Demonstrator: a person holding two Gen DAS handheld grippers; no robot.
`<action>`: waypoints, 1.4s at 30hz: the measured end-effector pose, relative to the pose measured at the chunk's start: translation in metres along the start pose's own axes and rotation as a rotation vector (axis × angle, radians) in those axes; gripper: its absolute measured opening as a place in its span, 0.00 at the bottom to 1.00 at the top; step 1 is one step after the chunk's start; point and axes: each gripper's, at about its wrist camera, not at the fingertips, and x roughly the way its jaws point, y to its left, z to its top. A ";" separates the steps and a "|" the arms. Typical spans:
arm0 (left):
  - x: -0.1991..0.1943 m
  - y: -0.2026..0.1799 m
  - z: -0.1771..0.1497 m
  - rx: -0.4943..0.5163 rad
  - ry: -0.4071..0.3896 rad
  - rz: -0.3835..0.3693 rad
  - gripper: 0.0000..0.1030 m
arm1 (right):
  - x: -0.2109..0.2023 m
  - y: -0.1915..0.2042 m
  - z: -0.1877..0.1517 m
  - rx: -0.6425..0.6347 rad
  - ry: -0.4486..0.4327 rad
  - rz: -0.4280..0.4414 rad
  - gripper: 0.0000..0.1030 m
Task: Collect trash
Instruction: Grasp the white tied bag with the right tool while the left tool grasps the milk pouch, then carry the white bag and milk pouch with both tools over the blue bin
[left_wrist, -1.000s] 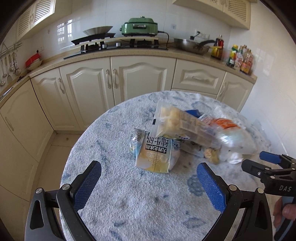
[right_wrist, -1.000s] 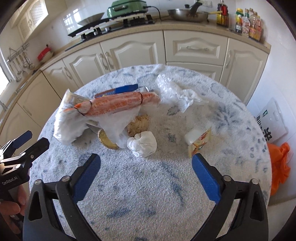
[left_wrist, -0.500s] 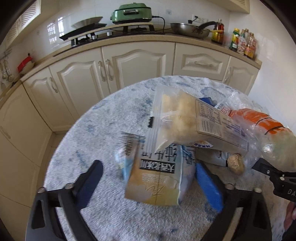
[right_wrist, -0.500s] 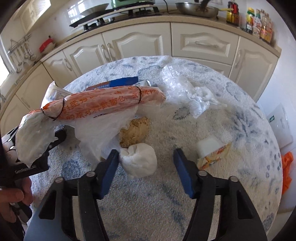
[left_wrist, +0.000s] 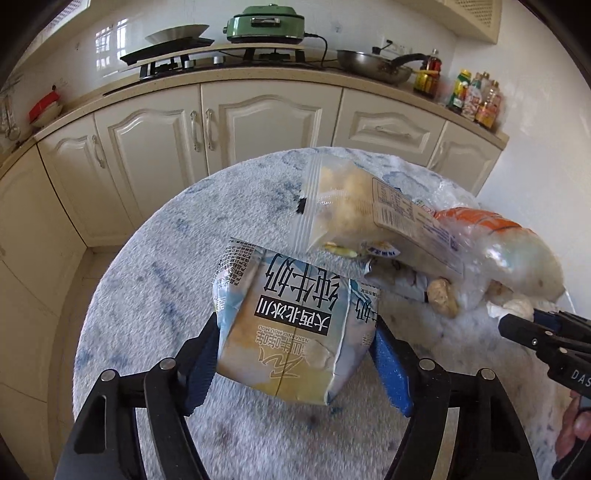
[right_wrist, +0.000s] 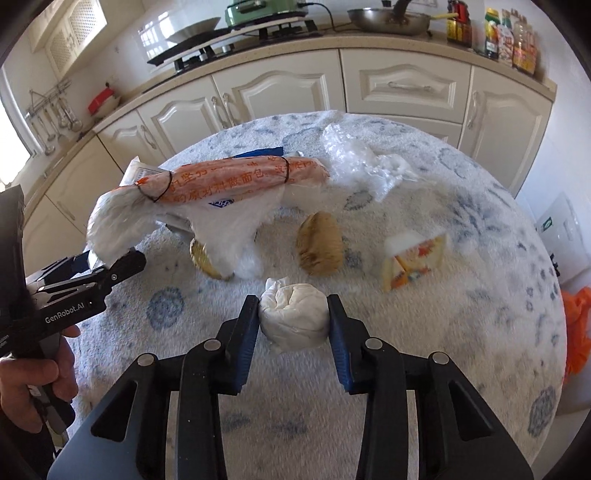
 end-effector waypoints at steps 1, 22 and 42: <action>-0.004 -0.001 -0.004 -0.002 0.000 0.001 0.69 | -0.004 -0.001 -0.003 0.007 -0.004 0.004 0.36; -0.143 -0.086 -0.045 0.125 -0.160 -0.131 0.69 | -0.108 -0.033 -0.030 0.100 -0.185 0.008 0.36; -0.225 -0.211 -0.051 0.352 -0.340 -0.353 0.69 | -0.258 -0.121 -0.060 0.239 -0.468 -0.140 0.36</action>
